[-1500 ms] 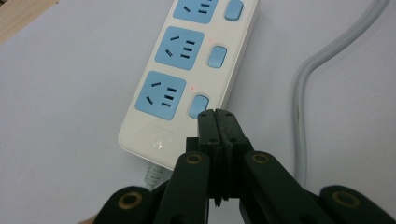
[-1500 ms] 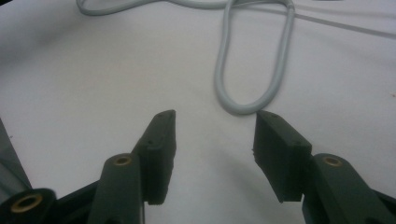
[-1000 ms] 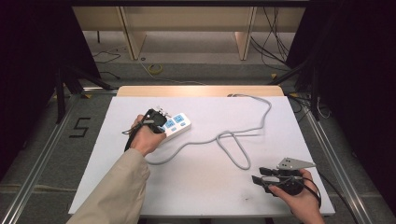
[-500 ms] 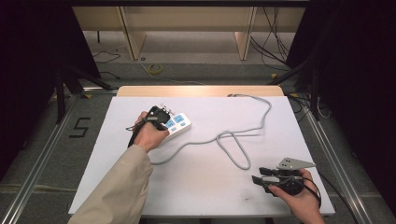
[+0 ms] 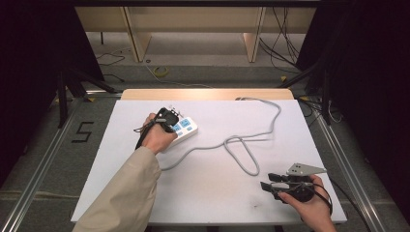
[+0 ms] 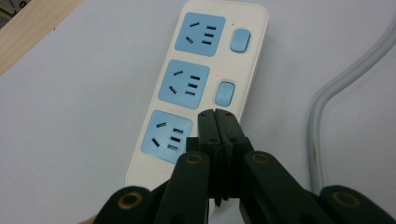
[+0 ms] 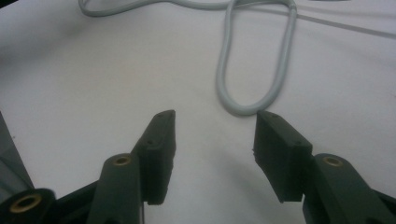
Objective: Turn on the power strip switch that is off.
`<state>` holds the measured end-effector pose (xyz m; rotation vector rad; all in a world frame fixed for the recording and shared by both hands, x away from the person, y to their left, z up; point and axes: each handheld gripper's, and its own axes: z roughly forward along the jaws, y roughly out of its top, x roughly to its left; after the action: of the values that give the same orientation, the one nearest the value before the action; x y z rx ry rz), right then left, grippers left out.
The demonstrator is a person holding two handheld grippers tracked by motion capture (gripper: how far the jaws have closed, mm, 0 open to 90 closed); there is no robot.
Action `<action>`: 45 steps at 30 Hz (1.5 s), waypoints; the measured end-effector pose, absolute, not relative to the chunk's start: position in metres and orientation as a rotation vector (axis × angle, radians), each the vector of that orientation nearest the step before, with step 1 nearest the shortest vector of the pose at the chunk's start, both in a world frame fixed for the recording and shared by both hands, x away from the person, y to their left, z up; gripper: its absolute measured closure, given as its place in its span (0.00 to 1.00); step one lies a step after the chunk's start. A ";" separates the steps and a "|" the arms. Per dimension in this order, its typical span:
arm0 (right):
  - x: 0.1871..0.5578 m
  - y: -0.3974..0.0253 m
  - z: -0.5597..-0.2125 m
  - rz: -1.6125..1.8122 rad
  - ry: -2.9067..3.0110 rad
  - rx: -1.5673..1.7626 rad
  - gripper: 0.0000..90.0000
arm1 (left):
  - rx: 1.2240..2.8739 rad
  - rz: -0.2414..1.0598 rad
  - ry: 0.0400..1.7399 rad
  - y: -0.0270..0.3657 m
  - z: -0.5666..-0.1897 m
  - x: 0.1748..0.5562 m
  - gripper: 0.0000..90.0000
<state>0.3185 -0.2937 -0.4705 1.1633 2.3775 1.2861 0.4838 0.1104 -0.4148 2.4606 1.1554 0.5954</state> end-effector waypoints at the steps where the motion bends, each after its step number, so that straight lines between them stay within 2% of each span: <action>1: 0.319 -0.294 -0.471 1.287 2.378 1.163 0.55 | 2.466 0.596 1.152 0.110 -0.415 0.484 1.00; 45: 0.319 -0.293 -0.471 1.282 2.382 1.159 0.55 | 2.490 0.561 1.120 0.093 -0.419 0.508 1.00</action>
<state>0.3191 -0.2931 -0.4708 1.1590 2.3822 1.2822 0.5083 0.0931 -0.4191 2.4905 1.1200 0.5609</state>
